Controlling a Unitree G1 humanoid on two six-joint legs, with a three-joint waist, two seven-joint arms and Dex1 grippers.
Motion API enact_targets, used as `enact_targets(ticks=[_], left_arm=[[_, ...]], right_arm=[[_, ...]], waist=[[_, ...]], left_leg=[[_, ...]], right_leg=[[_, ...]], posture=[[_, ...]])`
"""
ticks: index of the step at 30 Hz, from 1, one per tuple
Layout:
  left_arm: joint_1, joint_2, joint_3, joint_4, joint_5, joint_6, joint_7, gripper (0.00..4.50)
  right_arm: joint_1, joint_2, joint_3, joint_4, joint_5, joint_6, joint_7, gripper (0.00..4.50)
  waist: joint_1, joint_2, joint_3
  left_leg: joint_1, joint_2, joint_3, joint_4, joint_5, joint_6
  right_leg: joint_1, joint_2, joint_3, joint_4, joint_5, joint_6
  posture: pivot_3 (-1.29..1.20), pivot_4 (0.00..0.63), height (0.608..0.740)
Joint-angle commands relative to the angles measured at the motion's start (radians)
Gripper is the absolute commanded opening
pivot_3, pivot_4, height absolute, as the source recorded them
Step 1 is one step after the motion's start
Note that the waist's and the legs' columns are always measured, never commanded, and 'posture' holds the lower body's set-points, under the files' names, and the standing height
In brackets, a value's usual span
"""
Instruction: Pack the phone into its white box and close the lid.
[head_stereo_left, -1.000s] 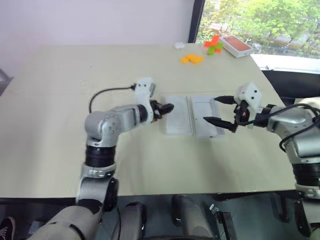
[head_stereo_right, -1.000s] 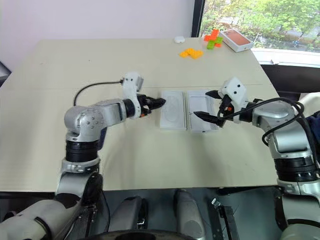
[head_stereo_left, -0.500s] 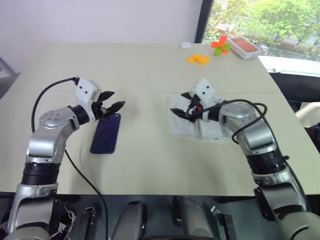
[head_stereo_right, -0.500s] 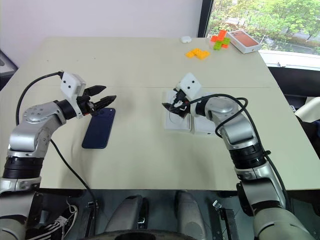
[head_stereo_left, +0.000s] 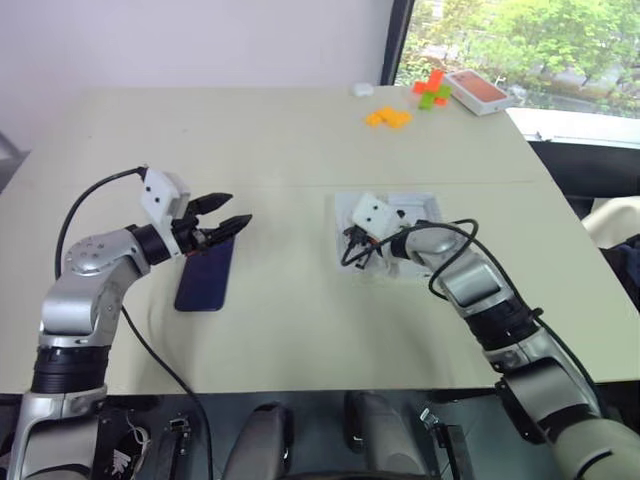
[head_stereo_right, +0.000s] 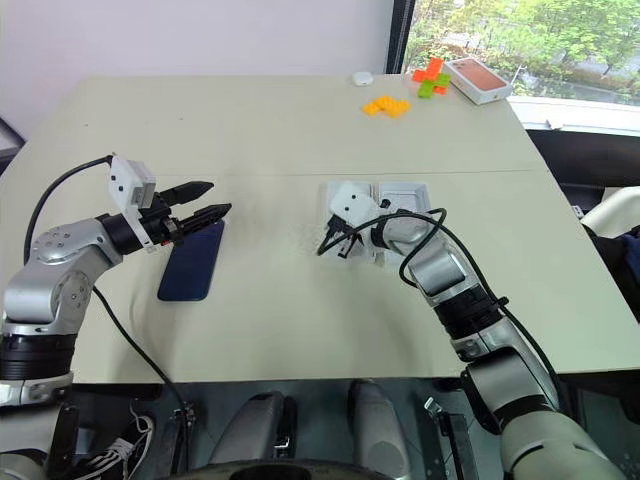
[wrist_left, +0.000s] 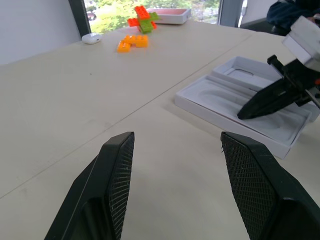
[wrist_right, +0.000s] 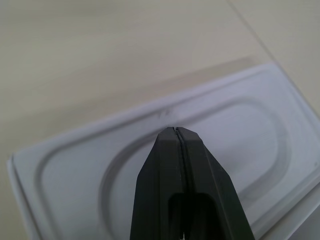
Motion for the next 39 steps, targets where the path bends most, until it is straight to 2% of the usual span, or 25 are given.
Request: enact_targets(ticks=[1, 7, 15, 18, 21, 25, 30, 39], left_arm=[[-0.02, 0.003, 0.017, -0.036, 0.01, -0.032, 0.01, 2.94], [-0.042, -0.003, 0.012, -0.032, 0.019, -0.038, 0.017, 2.94], [-0.035, 0.017, 0.024, -0.017, -0.018, 0.009, -0.022, 2.94], [-0.043, 0.026, 0.051, 0.004, -0.067, 0.096, -0.019, 2.94], [-0.041, 0.037, 0.062, 0.006, -0.083, 0.132, -0.023, 2.94], [-0.021, 0.051, 0.069, 0.001, -0.105, 0.169, -0.051, 2.94], [0.022, 0.084, 0.076, -0.032, -0.154, 0.211, -0.112, 2.94], [0.077, 0.126, 0.087, -0.048, -0.151, 0.207, -0.145, 2.94]], right_arm=[[0.0, -0.038, 0.001, -0.001, -0.048, -0.03, 0.017, 0.01], [0.007, -0.062, 0.005, 0.001, -0.087, -0.04, 0.032, 0.01], [-0.018, 0.045, -0.204, -0.106, 0.157, 0.089, 0.085, 0.01], [-0.034, 0.033, -0.249, -0.14, 0.231, 0.146, 0.132, 0.89], [-0.035, 0.013, -0.269, -0.181, 0.297, 0.219, 0.177, 2.39], [-0.002, -0.072, -0.197, -0.269, 0.333, 0.272, 0.29, 4.45], [0.004, -0.164, -0.064, -0.31, 0.278, 0.25, 0.365, 4.45], [-0.05, -0.148, 0.013, -0.181, 0.179, 0.211, 0.322, 4.45]], waist=[[-0.001, 0.0, 0.0], [0.0, 0.0, 0.0], [-0.001, 0.0, 0.0], [0.001, 0.0, 0.0], [0.002, 0.0, 0.0], [0.001, 0.0, 0.0], [-0.004, 0.0, 0.0], [-0.001, 0.0, 0.0]], left_leg=[[0.0, 0.0, 0.0, 0.0, 0.0, 0.0], [0.001, 0.002, 0.0, 0.0, 0.0, 0.0], [0.001, 0.002, 0.0, 0.0, 0.0, 0.0], [0.001, 0.002, -0.001, 0.0, 0.0, 0.0], [0.001, 0.002, -0.001, 0.0, 0.0, 0.0], [0.001, 0.002, -0.001, 0.0, 0.0, 0.0], [0.001, 0.002, -0.001, 0.0, 0.0, 0.0], [0.001, 0.003, -0.001, 0.0, 0.0, 0.0]], right_leg=[[0.0, 0.0, 0.0, 0.0, 0.0, 0.0], [0.0, 0.002, 0.0, 0.0, 0.0, 0.0], [0.001, 0.003, 0.0, 0.0, 0.0, 0.0], [0.001, 0.002, 0.0, 0.0, 0.0, 0.0], [0.001, 0.002, 0.0, 0.0, 0.0, 0.0], [0.001, 0.002, 0.0, 0.0, 0.0, 0.0], [0.001, 0.002, 0.0, -0.001, 0.0, 0.0], [0.001, 0.004, 0.0, -0.001, 0.0, 0.0]], posture=[[0.0, 0.15, 0.74], [0.0, 0.15, 0.74], [0.0, 0.15, 0.74], [0.0, 0.15, 0.74], [0.0, 0.15, 0.74], [0.0, 0.15, 0.74], [0.0, 0.15, 0.74], [0.0, 0.15, 0.74]])
